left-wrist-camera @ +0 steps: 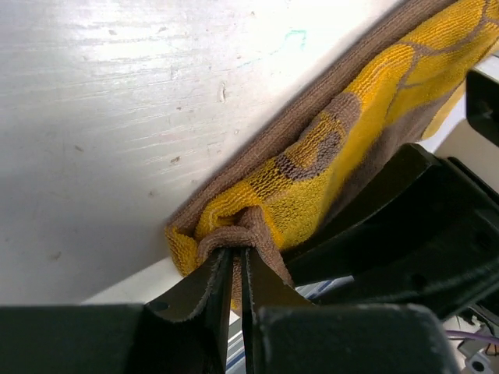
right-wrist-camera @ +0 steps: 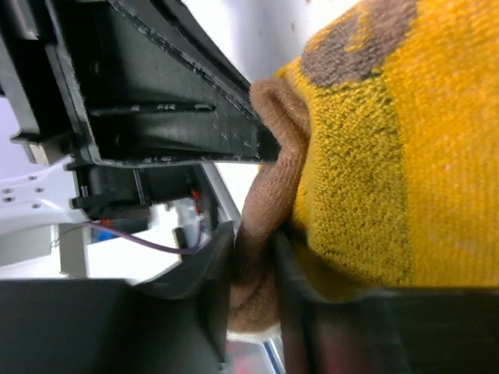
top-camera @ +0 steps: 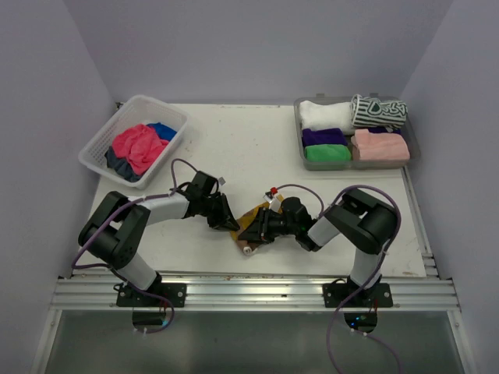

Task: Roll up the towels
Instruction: Roll the towel

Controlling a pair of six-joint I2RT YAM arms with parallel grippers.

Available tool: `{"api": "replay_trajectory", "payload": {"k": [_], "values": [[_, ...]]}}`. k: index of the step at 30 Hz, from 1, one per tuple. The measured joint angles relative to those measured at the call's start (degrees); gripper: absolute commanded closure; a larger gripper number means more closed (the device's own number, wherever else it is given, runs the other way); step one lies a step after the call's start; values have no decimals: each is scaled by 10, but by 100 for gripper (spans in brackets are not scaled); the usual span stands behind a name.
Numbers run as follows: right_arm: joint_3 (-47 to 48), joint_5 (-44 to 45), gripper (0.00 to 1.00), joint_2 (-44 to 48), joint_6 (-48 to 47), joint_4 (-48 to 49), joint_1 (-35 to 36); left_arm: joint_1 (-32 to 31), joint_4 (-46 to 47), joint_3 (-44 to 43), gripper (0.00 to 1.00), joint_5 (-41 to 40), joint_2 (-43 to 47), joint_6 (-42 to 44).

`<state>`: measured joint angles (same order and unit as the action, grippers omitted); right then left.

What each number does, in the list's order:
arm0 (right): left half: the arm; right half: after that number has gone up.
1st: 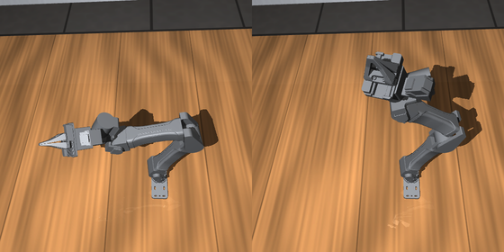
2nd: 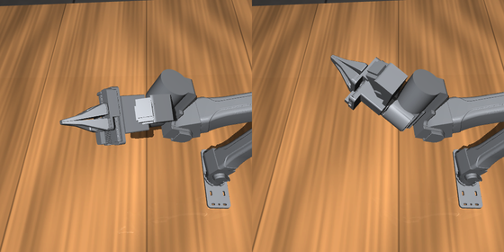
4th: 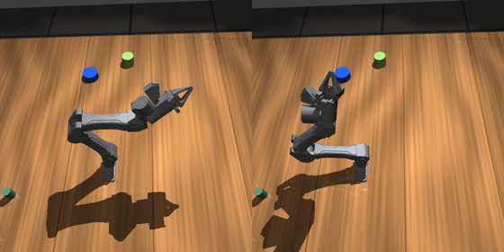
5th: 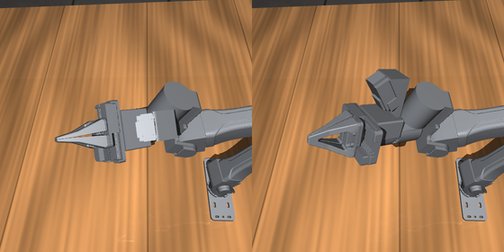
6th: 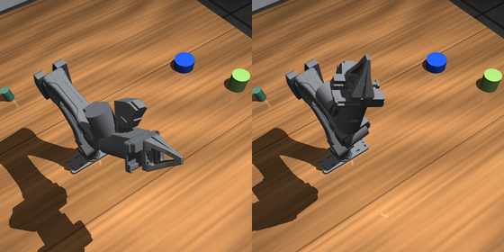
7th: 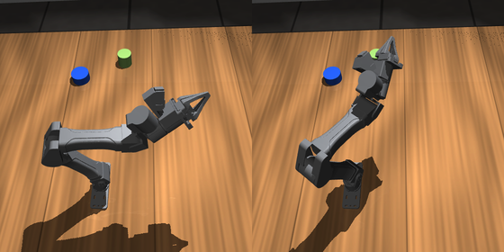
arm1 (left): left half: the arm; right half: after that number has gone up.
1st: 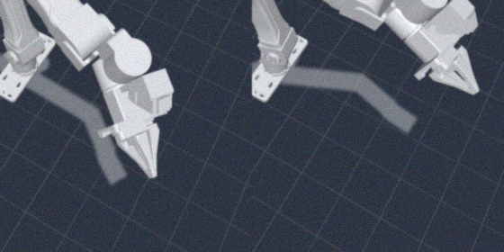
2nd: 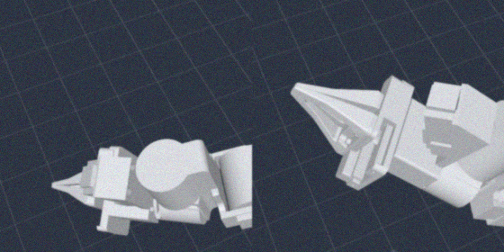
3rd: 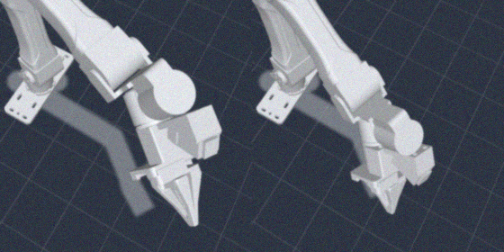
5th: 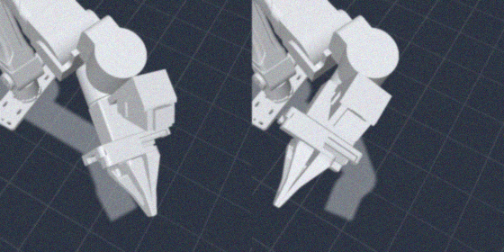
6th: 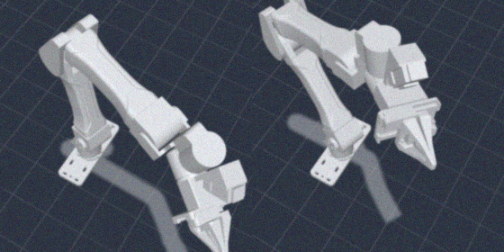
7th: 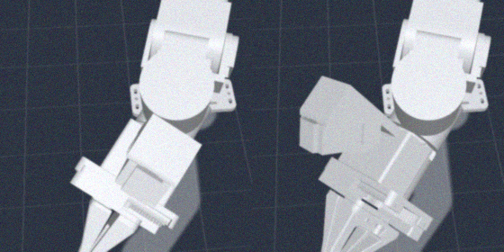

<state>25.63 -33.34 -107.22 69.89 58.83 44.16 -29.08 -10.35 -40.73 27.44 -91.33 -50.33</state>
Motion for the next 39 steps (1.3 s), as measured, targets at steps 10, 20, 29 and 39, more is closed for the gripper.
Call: {"api": "replay_trajectory", "payload": {"k": [10,20,29,39], "values": [[99,194,90,306,-195,-440,70,0,25,-3,88,21,-22,5],[282,341,100,215,-342,-671,209,0,37,-3,89,31,-29,5],[280,403,100,155,-360,-755,210,0,38,-3,89,33,-30,6],[231,432,100,167,-341,-738,210,0,39,-3,89,38,-32,16]]}}
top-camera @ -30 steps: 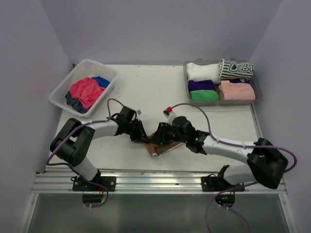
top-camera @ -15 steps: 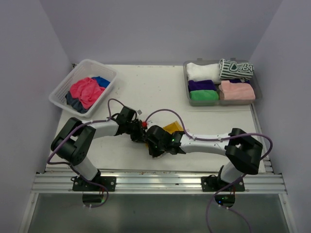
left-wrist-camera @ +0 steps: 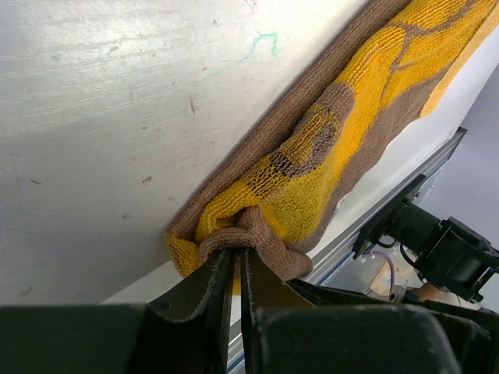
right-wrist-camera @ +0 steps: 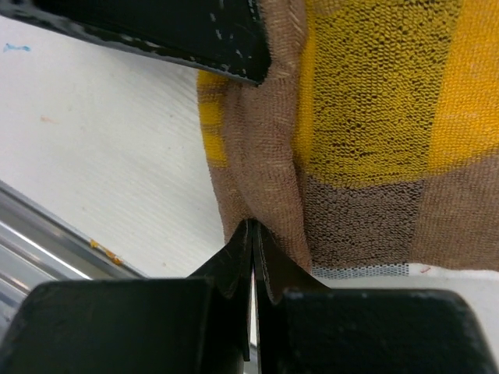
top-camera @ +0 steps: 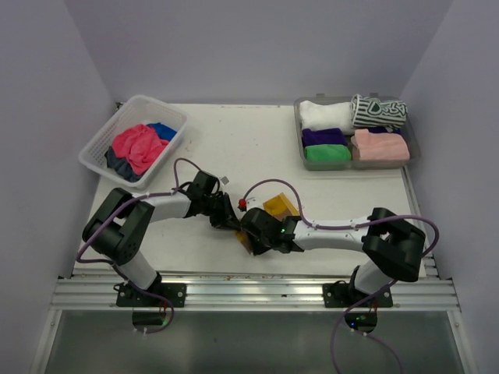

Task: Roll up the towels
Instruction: Roll the towel

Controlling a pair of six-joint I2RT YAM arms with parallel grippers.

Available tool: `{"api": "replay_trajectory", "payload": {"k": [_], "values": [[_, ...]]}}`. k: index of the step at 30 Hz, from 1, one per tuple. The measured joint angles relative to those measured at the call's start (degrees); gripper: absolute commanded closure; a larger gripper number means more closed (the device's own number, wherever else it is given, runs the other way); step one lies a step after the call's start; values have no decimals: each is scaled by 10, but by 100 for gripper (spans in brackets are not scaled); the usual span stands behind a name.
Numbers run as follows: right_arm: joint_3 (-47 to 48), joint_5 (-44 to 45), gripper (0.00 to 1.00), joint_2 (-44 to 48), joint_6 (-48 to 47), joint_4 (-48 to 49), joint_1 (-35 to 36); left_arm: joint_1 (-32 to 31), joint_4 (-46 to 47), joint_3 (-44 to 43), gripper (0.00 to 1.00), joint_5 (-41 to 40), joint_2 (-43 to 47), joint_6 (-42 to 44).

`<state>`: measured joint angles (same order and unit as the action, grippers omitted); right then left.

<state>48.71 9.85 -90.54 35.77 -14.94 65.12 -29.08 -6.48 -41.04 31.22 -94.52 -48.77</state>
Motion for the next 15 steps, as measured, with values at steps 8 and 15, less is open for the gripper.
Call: {"api": "replay_trajectory", "payload": {"k": [8,15], "values": [[-42,1,100,27,22,49,1,0,-2,-2,89,3,-2,1],[8,65,85,60,1,-36,44,0,-4,-4,89,3,-3,1]]}}
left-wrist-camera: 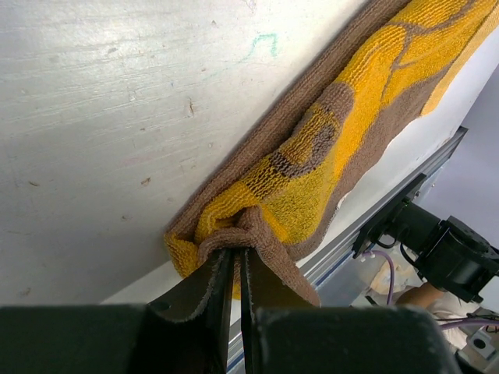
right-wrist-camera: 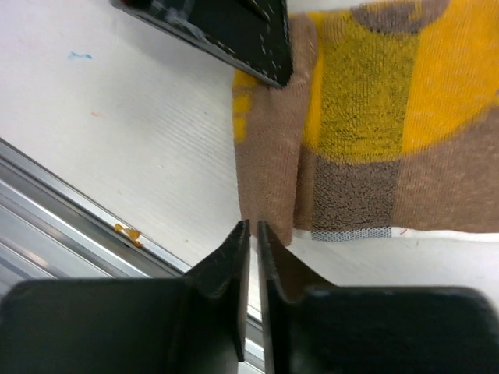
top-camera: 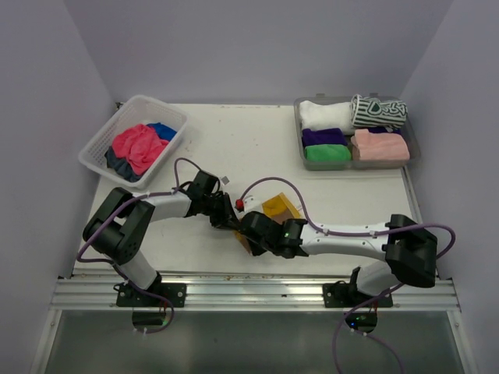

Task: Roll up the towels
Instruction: Roll the towel

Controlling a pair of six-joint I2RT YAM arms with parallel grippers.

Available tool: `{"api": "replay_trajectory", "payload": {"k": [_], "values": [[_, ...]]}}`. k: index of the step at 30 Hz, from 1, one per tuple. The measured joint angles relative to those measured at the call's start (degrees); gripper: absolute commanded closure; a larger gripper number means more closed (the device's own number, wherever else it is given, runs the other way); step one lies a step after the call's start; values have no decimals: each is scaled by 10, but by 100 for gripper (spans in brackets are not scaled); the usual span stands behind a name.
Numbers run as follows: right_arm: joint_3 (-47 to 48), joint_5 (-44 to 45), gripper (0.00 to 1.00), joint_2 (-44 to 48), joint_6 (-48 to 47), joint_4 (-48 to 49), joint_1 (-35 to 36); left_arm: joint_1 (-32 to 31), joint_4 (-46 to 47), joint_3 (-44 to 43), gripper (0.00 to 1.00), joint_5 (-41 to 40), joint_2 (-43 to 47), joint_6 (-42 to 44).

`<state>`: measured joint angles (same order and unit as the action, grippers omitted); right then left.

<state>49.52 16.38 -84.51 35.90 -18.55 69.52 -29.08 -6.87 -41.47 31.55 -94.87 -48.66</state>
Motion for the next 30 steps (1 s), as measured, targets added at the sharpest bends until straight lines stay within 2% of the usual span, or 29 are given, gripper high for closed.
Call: {"api": "replay_trajectory", "payload": {"k": [2,3,6,22,23,25,26,27,28,30], "values": [[30,25,79,-9,-13,-19,11,0,0,0,89,0,0,0],[46,37,69,-20,-21,-25,16,0,0,-1,89,1,-1,0],[80,64,60,-56,-42,-32,27,0,-1,-3,89,3,-4,0],[100,106,54,-169,-87,-35,39,0,-1,-7,89,6,-9,0],[100,111,54,-171,-86,-33,39,0,-1,-7,89,6,-9,0],[100,122,64,-176,-84,-29,41,0,-2,-7,88,7,-9,0],[100,129,70,-178,-82,-29,42,0,-2,-7,88,7,-9,0],[99,138,82,-180,-79,-29,43,0,-2,-7,87,7,-9,0],[99,147,90,-181,-76,-28,43,0,-3,-7,86,7,-8,0],[92,157,100,-178,-69,-18,44,3,-5,-7,83,11,-4,0]]}}
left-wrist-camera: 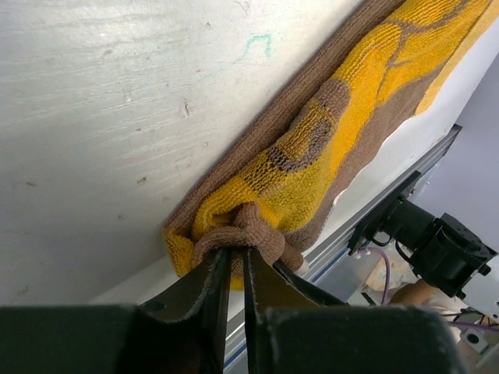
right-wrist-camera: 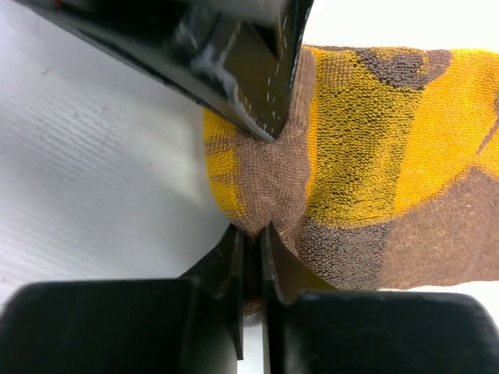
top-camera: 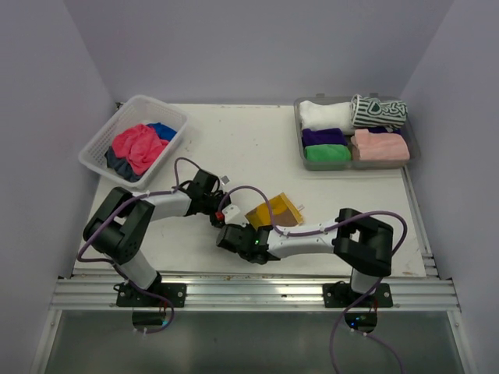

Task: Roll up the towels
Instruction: Roll the towel

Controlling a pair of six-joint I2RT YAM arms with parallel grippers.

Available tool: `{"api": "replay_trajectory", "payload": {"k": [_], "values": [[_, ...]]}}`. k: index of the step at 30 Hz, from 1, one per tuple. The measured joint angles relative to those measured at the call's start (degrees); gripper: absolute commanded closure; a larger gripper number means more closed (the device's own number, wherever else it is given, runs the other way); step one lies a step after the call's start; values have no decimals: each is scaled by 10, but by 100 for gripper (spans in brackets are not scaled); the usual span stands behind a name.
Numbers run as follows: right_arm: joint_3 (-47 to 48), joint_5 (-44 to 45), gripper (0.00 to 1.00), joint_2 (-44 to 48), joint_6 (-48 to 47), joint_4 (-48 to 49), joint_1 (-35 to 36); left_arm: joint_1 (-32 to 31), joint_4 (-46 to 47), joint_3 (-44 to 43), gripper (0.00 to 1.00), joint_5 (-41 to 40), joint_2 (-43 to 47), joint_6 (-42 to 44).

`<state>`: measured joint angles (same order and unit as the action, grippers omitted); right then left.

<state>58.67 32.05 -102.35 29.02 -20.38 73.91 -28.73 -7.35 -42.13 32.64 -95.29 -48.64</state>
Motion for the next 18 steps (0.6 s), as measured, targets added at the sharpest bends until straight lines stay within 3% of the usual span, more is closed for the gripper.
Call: {"api": "replay_trajectory", "payload": {"k": [3,9,18], "values": [[-25,-13,100,18,-2,34,-2,16,-12,4,64,11,18,3],[-49,-114,100,43,-6,96,-37,76,-67,7,43,16,104,33],[-79,-292,100,55,24,178,-89,92,-129,15,28,16,165,67]]}}
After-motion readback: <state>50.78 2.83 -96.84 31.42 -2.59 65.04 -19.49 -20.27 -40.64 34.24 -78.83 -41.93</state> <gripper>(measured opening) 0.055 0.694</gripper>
